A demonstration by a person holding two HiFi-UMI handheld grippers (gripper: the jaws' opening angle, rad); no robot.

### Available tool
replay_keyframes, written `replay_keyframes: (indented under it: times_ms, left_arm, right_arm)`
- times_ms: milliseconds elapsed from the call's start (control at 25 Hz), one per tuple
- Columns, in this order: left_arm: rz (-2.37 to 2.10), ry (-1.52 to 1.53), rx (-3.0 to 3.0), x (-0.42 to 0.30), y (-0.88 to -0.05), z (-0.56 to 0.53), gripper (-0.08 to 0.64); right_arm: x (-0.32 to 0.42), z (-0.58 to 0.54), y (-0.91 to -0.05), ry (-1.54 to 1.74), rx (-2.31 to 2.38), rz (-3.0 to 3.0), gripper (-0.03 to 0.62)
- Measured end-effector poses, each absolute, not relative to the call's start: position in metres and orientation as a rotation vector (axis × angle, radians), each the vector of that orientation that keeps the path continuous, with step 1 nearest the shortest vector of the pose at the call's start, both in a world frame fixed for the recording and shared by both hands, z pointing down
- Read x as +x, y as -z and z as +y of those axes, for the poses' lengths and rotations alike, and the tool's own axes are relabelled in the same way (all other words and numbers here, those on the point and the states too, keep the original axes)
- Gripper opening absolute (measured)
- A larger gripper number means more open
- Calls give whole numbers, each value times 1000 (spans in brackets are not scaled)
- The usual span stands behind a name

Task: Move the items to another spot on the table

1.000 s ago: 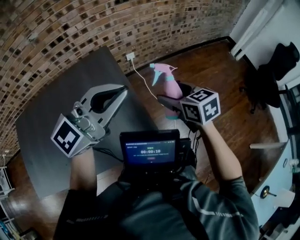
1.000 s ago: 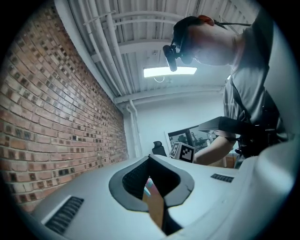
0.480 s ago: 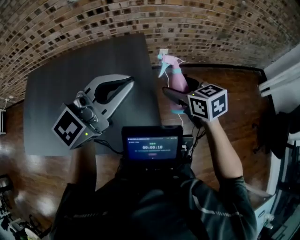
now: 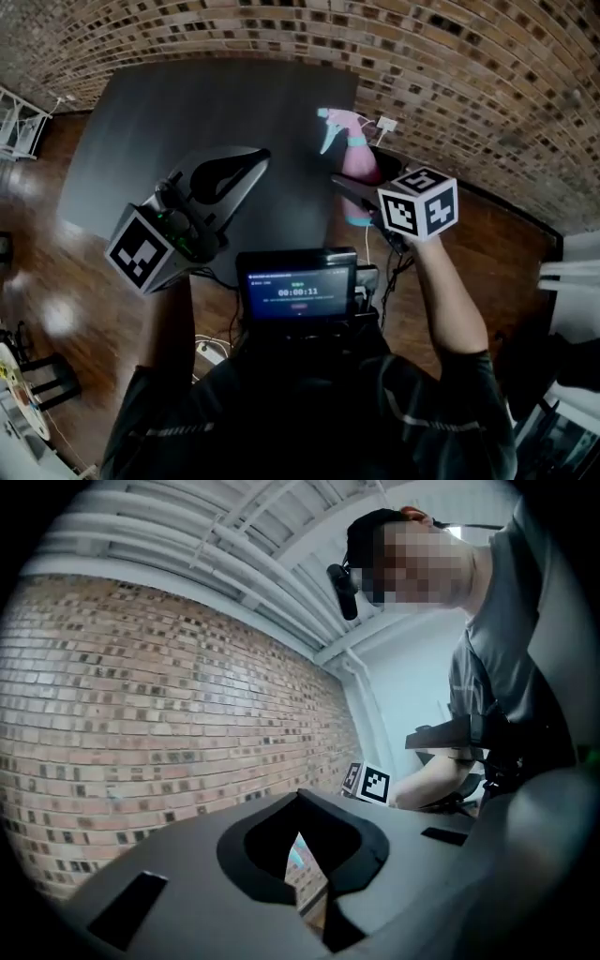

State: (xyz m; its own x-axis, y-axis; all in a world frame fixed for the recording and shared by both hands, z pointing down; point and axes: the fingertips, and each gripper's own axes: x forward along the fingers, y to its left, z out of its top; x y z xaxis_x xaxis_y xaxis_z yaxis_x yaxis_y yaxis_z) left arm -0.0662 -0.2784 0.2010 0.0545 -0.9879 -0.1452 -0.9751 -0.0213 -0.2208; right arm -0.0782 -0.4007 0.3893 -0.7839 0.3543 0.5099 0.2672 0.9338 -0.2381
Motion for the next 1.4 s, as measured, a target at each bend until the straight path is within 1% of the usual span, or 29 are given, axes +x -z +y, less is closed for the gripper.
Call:
replay_keyframes:
  times_ms: [560, 760, 1080, 1400]
  left_arm:
    - [2313, 131, -1777, -74, -210, -238, -3]
    - [2346, 83, -1712, -81, -208, -202, -3]
    - [2380, -33, -1651, -102, -218, -150, -3]
    - [2474, 14, -1607, -120, -240, -152, -3]
  right_arm:
    - [-127, -376, -404, -109, -747, -2410, 382]
    - [-147, -359, -402, -47, -753, -2387, 382]
    - [-183, -347, -427, 11, -699, -2308, 382]
    - [-223, -360, -468, 52, -725, -2204, 382]
